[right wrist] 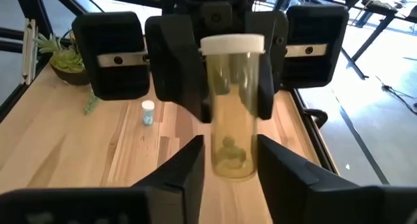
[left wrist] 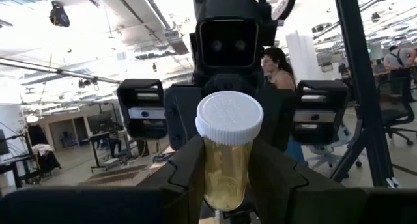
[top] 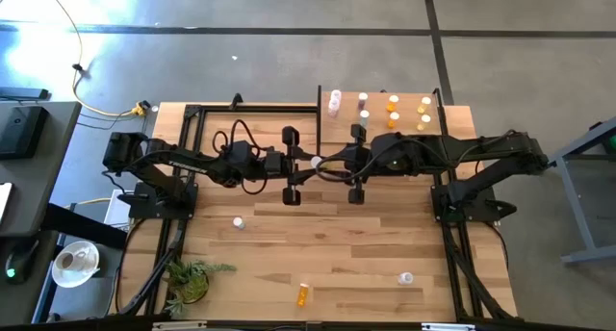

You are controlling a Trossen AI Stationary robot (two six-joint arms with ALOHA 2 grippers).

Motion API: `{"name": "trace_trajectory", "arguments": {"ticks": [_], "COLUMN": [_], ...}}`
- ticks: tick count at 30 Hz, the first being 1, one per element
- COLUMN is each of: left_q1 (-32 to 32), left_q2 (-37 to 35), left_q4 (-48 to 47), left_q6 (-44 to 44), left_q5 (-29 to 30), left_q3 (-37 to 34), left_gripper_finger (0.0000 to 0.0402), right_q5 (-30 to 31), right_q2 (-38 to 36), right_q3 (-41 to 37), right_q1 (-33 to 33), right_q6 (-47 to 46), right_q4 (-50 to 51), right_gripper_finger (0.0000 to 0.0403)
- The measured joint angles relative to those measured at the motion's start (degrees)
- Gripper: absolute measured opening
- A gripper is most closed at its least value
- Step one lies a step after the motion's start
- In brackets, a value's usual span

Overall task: Pick and place medicine bottles onto shelf by color
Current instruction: Put the yellow pill bottle on the shelf aligned with the other yellow pill bottles

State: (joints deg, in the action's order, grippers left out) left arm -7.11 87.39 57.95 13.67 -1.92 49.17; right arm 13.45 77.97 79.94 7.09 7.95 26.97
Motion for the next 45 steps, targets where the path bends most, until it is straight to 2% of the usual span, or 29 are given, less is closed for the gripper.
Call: {"name": "trace_trajectory", "arguments": {"ticks": [4,7,10,17,23,27,34,39,45], "left_q1": [-0.08,-0.55,-1.27,-2.65,-2.73,-2.62,-2.04,-0.68,0.45], "left_q2": [-0.02,-0.07,-0.15,-0.17,-0.17,-0.17,-0.17,-0.17,-0.17], "left_q4": [-1.12,-3.14,-6.29,-17.13,-27.34,-34.04,-46.87,-47.62,-47.43], "left_q6": [0.02,0.02,-0.09,-1.57,-3.03,-3.69,-4.66,-4.48,-4.47], "left_q5": [1.29,1.37,1.83,2.87,2.84,2.82,2.67,2.63,2.78], "left_q3": [0.02,0.02,0.02,0.02,0.02,0.02,0.02,0.02,0.02], "left_gripper_finger": [0.0092,0.0092,0.0092,0.0092,0.0092,0.0092,0.0092,0.0092,0.0092], "right_q5": [1.45,5.17,5.96,6.05,7.89,8.59,8.56,8.62,11.38], "right_q2": [0.00,0.00,0.00,0.00,1.77,4.20,10.17,14.59,16.09], "right_q3": [-0.04,-0.07,-0.09,-0.09,-0.20,-0.20,-0.20,-0.20,-0.20], "right_q1": [0.02,0.02,0.02,0.02,0.75,2.00,4.41,4.50,3.74], "right_q6": [-0.85,-3.77,-8.44,-21.94,-27.97,-27.71,-24.16,-18.37,-19.15], "right_q4": [1.89,4.59,9.68,18.95,22.92,22.45,14.86,7.25,4.04], "right_gripper_finger": [0.0161,0.0188,0.0205,0.0210,0.0210,0.0210,0.0210,0.0210,0.0210]}}
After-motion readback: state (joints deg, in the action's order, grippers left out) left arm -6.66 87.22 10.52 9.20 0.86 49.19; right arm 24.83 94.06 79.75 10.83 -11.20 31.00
